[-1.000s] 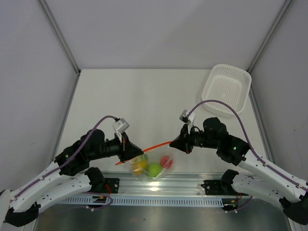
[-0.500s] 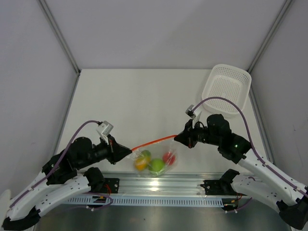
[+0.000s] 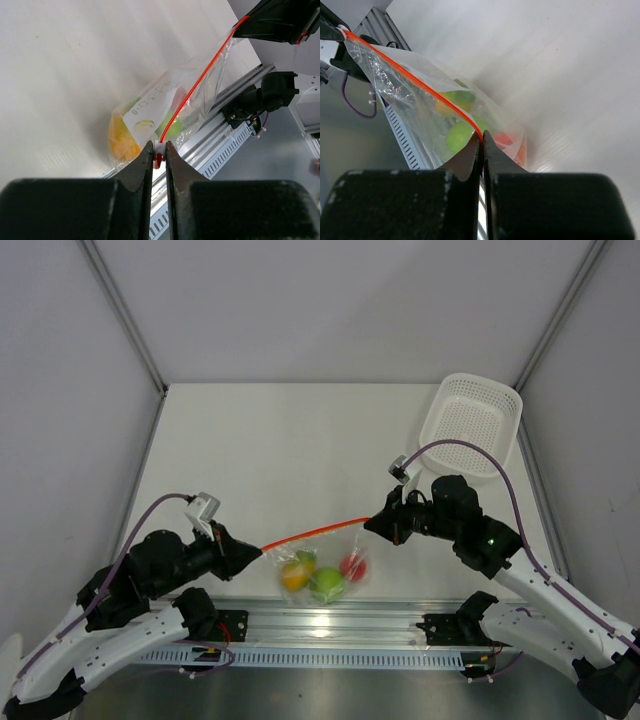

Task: Place the food in the zip-top bag and seal the zipper
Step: Zip the zipper food storage bag at the center of the board, then place the zipper food storage bag at the center of the board.

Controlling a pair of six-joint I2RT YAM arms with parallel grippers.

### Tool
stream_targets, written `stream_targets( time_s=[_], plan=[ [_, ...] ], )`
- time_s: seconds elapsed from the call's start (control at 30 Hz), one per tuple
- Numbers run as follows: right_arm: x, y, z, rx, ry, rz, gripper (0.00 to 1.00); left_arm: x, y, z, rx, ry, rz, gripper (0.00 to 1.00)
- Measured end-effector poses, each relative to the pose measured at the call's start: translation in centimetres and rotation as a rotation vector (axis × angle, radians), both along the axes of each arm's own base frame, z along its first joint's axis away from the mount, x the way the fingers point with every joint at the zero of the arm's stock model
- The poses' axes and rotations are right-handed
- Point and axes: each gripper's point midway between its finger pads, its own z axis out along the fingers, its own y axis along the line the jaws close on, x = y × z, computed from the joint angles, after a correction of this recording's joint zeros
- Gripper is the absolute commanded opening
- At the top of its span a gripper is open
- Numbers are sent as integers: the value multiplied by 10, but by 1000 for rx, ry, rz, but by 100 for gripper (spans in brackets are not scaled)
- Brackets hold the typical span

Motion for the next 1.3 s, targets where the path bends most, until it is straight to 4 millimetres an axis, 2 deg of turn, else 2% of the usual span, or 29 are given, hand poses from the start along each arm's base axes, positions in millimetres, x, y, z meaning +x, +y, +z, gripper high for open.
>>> stream_targets(
  time_s=[0.03,0.1,0.17,0.2,0.3,0.33,0.4,0.43,0.47,0.7,0.83,0.97,1.3],
  plan=[
    [0,0,0,2,3,0,0,0,1,1,-3,0,4,16],
    [0,1,0,2,5,1,0,1,2,2,-6,-1,12,24],
    [2,0,-2,-2,7,-7,0,1,5,1,1,0,25,38],
    [3,-1,-2,-4,8,-10,0,1,6,0,1,2,30,48],
    [4,-1,-4,-7,13,-14,0,1,7,0,4,0,31,67],
    [4,-1,-4,-7,14,-13,0,1,7,0,5,-3,30,78],
    [4,0,-5,-8,19,-8,0,1,7,1,5,-6,29,87],
    [4,1,-6,-8,21,-5,0,2,7,1,4,-7,30,97],
    [4,1,-6,-8,22,-3,0,2,7,2,3,-9,30,100],
    [3,4,-6,5,37,3,0,6,11,13,-13,-32,66,99],
    [11,9,-18,-17,78,-17,0,9,15,18,-27,-51,88,100],
    [25,13,-31,-53,124,-62,0,9,18,22,-43,-66,98,100],
    [84,39,-32,-63,180,-168,0,4,16,24,-70,-63,74,99]
  ],
)
